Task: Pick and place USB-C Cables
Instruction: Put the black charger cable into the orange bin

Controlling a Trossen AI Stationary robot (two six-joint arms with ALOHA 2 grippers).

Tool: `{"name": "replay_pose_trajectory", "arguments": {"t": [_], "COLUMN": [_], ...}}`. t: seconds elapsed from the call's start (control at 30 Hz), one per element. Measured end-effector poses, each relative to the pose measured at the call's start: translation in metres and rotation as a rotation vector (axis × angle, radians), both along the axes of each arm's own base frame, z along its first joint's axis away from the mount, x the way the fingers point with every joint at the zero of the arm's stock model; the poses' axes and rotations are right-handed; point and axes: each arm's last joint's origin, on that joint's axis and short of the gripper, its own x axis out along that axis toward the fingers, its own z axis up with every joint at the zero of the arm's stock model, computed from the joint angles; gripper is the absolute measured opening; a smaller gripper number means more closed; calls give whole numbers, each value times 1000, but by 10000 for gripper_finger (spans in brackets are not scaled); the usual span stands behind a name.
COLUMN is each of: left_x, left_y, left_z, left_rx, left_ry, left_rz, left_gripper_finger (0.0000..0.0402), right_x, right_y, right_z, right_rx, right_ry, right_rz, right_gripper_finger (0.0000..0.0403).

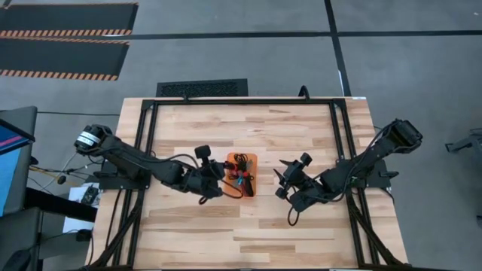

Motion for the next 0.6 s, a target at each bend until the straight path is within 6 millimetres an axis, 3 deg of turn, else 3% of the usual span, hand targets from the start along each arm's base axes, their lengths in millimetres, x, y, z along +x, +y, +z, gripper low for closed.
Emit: {"name": "replay_pose_trajectory", "arguments": {"t": [0.3,0.5,0.6], "left_x": [1,6,4], "left_y": [-3,-13,-12], "left_z": [1,4,3], "left_rx": [-12,-117,-79], "left_ry": [-7,-16,-31], "left_rz": [-30,-185,-123], "left_gripper_finger": [69,94,97], "right_x": [0,0,0], "right_y": [0,0,0], "right_z": [0,0,0], "right_rx": [1,3,8], "right_ry": [0,0,2], "right_rz": [0,1,4], "right_gripper_finger": [208,210,209]}}
